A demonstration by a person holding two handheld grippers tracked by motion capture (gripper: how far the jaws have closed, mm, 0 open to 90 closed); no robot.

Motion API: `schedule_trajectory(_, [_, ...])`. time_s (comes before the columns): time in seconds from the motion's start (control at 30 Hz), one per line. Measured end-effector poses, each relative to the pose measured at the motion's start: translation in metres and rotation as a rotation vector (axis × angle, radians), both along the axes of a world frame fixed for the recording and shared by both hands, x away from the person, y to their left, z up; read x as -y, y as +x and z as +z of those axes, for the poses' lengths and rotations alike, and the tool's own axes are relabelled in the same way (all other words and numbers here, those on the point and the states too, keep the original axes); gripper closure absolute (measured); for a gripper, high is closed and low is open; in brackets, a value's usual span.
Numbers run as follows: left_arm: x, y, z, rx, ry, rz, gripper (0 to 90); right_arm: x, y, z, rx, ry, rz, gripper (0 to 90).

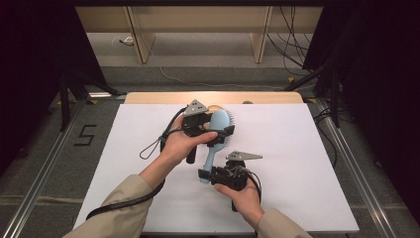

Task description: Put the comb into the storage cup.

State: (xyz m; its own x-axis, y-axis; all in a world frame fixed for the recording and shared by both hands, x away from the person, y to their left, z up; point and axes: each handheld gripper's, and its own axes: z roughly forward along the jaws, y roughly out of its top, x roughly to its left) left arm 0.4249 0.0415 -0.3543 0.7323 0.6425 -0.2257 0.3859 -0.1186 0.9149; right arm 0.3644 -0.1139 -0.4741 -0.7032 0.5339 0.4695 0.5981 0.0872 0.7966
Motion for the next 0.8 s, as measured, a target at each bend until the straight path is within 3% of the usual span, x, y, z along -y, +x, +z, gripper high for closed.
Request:
schedule_trajectory(0.33, [-0.0016,-0.0023,0.0006,0.011,-0.031,0.009,19.0,0.0003,0.0000,0.0007,0.020,-0.004,-0.006,64.7])
schedule_trajectory(0.8, [-0.0036,-0.0050,0.0016,0.023,-0.020,0.004,19.3,-0.0001,0.0000,-0.0015,0.045,-0.013,-0.009,64.3])
